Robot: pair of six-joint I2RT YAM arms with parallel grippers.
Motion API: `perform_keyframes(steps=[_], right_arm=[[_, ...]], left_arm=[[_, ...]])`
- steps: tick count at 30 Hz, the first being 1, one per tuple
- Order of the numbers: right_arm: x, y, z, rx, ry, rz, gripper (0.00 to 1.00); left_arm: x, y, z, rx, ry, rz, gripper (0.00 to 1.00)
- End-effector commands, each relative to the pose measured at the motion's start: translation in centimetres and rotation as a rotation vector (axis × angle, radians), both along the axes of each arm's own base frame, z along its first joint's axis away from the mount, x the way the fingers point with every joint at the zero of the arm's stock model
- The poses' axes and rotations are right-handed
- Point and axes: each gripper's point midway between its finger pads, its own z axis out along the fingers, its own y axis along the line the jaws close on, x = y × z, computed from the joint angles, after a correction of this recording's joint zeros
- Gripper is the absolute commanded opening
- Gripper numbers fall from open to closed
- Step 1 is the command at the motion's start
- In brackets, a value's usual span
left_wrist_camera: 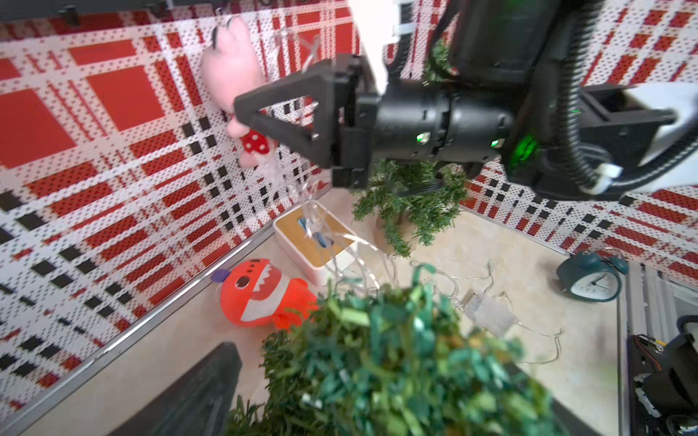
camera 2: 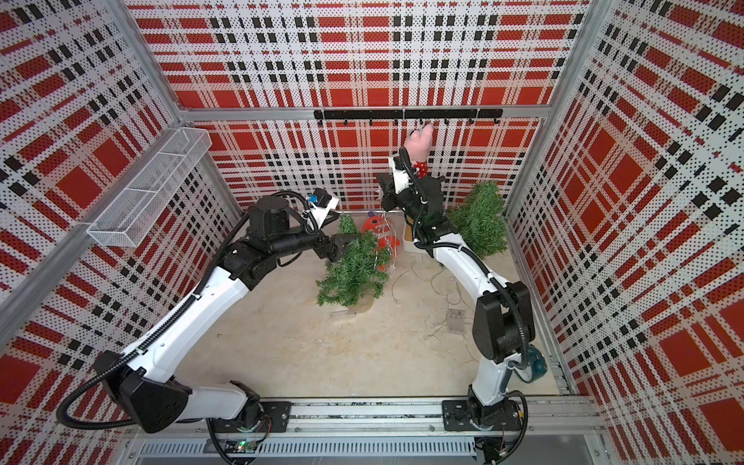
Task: Wrap string light around the christmas tree
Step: Wrap the light string around the Christmas tree.
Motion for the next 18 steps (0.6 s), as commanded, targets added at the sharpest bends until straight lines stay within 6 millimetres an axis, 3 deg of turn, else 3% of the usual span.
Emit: perform_keyframes(steps=[1,4,10,18], right_arm=[[0.6,-0.2,0.6,0.007,-0.007,-0.01,0.0],[0.7,0.0,0.5,0.014,0.0,-0.003,0.0],[0.9,0.5,0.1,0.024,0.016,0.007,0.0],[1.0,1.0,-0.9,0.017,0.036,0.012,0.0]], left_arm=[[-0.5,-1.9,3.0,-0.057,-0.094,-0.03,0.98],[0.4,-2.2,3.3,-0.066,-0.099,-0.006,0.98],[0.8,-2.3,6.3,-0.131,-0.133,-0.017,0.98],[-1.0,-1.9,8.2,-0.198,-0.159,-0.075,0.98]])
